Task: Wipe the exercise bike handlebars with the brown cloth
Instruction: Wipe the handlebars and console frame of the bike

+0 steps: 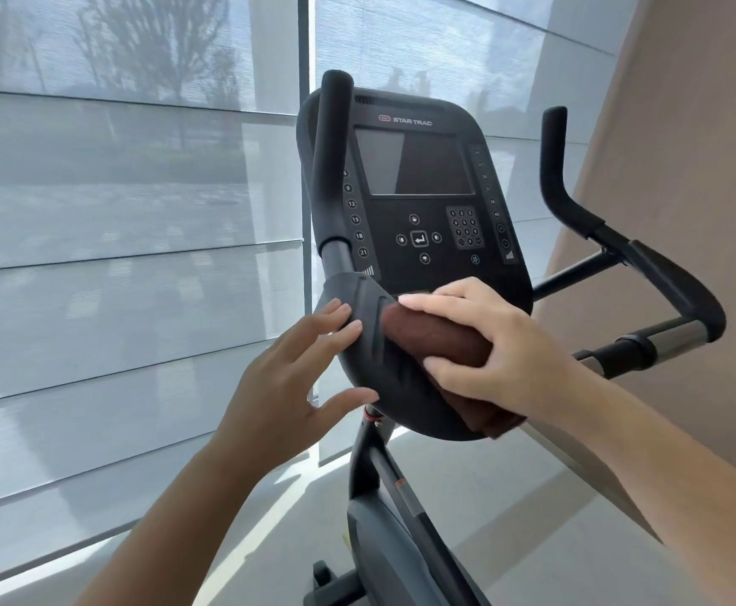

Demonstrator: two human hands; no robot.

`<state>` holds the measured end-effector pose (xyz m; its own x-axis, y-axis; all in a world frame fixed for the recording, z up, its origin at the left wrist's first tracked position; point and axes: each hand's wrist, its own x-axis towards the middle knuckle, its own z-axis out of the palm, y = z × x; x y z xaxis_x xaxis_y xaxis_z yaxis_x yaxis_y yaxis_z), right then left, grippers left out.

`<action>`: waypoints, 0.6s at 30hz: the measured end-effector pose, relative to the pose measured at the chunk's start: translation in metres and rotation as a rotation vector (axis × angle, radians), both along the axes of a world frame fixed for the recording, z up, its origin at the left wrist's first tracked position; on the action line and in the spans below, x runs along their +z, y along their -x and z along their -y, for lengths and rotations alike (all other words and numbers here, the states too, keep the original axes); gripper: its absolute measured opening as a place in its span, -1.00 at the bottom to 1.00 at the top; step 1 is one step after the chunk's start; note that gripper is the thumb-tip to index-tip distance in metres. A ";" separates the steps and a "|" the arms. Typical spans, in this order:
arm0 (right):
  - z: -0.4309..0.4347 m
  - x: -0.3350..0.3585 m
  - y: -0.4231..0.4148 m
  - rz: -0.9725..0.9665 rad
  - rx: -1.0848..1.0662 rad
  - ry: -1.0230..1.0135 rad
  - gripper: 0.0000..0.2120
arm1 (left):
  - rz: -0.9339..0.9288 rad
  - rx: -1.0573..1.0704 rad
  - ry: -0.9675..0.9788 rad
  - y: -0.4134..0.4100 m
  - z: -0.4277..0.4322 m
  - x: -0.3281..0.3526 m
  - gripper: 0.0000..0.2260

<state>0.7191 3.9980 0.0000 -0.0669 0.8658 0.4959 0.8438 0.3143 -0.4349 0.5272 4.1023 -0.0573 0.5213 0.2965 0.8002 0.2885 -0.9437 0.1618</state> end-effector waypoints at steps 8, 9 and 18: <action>-0.036 0.016 0.018 -0.020 -0.101 -0.076 -0.54 | 0.056 -0.032 0.062 -0.003 -0.001 -0.005 -0.49; -0.050 0.021 0.024 -0.016 -0.119 -0.046 -0.54 | 0.044 -0.029 0.060 -0.002 -0.001 -0.005 -0.49; 0.035 -0.013 0.008 0.010 -0.169 -0.020 -0.49 | 0.052 -0.129 0.049 0.004 -0.015 -0.003 -0.55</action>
<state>0.7115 3.9632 -0.0132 0.0738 0.8553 0.5129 0.8897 0.1759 -0.4213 0.5236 4.1173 -0.0607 0.5157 0.2688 0.8135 0.1551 -0.9631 0.2199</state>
